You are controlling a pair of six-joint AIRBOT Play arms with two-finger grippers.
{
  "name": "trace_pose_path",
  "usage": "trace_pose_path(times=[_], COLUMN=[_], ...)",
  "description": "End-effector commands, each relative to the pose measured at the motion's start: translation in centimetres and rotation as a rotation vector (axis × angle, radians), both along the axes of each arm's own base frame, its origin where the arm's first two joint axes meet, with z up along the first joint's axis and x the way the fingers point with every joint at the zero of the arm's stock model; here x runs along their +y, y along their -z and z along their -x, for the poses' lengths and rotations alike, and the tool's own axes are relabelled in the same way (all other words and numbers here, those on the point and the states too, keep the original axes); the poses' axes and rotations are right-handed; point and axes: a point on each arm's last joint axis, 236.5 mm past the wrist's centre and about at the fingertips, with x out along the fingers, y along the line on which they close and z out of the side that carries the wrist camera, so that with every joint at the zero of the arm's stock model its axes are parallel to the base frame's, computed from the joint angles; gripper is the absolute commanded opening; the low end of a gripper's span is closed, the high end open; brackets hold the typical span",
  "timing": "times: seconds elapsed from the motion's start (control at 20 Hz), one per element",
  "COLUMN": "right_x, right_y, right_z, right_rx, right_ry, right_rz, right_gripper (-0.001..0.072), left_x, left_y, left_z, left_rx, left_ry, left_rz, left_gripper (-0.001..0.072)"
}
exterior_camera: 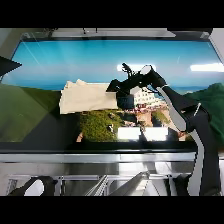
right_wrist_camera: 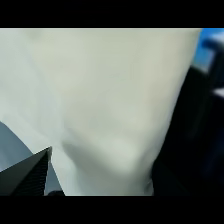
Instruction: Fold the shirts.
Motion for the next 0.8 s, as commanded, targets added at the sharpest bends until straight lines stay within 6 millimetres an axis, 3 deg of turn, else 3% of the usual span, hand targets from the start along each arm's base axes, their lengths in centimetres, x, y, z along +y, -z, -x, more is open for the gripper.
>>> trace_pose_path(times=[0.0,0.1,0.35,0.5,0.65,0.75], right_x=[1.5,2.3,3.7,2.4,-2.2,-7.5], right_y=[-1.2,-1.1,-2.2,-5.3,-12.6,-18.8], right_z=[-0.2,0.2,0.3,-0.7,-3.4,-5.6], right_rx=[-0.008,-0.015,-0.036,-0.076,-0.195,-0.307], right_ry=[0.012,-0.004,-0.005,0.015,0.089,0.187], right_rz=[-0.074,-0.074,-0.107,-0.130,-0.160,-0.174], right_gripper=[0.0662,0.0028,0.0023,0.0022,0.0022,0.0022], left_x=[0.0,0.0,0.0,0.0,0.0,0.0], left_y=[0.1,0.1,0.1,0.1,0.1,0.0], left_z=[0.1,0.1,0.2,0.2,0.1,0.0], left_rx=[0.002,-0.002,-0.004,-0.007,-0.007,-0.011], left_ry=[0.005,0.009,0.012,0.013,0.013,0.008], left_rz=[-0.002,-0.006,-0.007,-0.010,-0.009,-0.008], left_gripper=[0.0018,0.0018,0.0018,0.0018,0.0018,0.0019])
